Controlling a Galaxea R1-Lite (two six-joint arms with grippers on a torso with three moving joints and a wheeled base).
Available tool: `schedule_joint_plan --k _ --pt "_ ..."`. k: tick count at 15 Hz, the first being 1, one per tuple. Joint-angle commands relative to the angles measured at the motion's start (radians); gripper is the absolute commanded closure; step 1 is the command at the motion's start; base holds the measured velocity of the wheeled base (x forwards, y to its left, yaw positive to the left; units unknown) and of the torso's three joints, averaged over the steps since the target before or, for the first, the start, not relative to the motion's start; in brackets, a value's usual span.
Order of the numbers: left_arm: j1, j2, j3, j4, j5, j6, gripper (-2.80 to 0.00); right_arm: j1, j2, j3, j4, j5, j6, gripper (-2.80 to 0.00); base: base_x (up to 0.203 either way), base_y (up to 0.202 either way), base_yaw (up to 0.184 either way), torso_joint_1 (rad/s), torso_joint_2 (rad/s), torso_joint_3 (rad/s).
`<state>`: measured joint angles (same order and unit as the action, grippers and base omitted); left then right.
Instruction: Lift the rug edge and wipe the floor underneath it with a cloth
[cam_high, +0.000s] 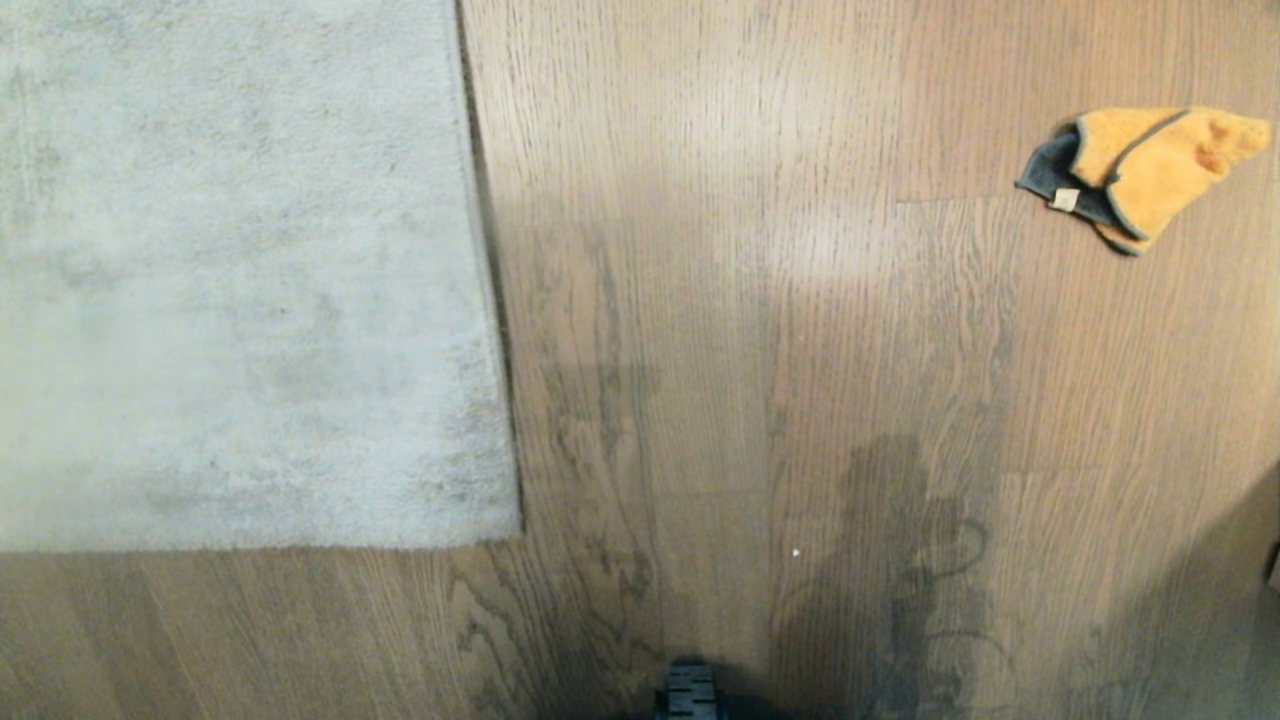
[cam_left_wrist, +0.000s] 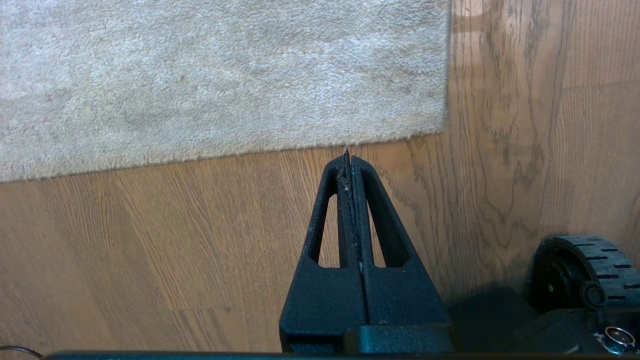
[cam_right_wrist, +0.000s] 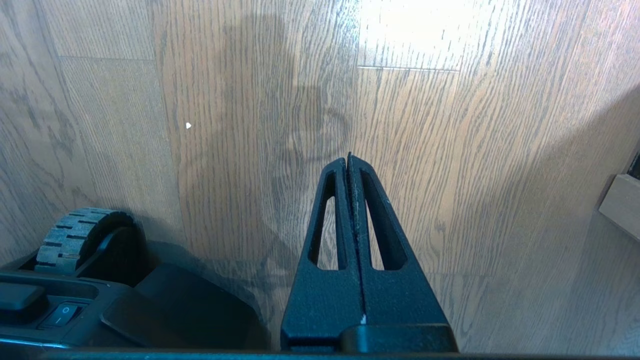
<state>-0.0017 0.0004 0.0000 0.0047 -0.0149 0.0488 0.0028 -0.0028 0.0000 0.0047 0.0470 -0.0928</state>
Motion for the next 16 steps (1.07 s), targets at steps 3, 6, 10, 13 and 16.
schedule_joint_plan --k 3,6,10,13,16 --pt "0.0 0.0 0.0 0.0 0.0 0.002 0.0 0.0 0.003 0.0 0.0 0.001 -0.001 0.0 0.0 0.0 0.0 0.0 0.0 0.0" --pt "0.0 0.0 0.0 0.0 0.0 0.0 0.0 0.0 0.003 0.0 0.0 0.001 -0.001 0.0 0.0 0.0 0.0 0.0 0.0 0.0" --pt "0.0 0.0 0.0 -0.002 -0.002 0.0 0.0 0.0 0.003 0.0 0.0 0.001 -0.001 0.0 0.0 0.0 0.0 0.0 0.0 0.0" --pt "0.0 0.0 0.0 -0.002 -0.002 -0.001 0.0 0.0 0.003 0.0 0.0 0.001 -0.001 0.0 0.0 0.0 0.0 0.0 0.0 0.0" --pt "0.0 0.0 0.0 -0.002 0.0 -0.001 0.0 0.0 0.003 0.0 0.0 0.001 -0.001 0.0 0.0 0.0 0.0 0.0 0.0 0.0"
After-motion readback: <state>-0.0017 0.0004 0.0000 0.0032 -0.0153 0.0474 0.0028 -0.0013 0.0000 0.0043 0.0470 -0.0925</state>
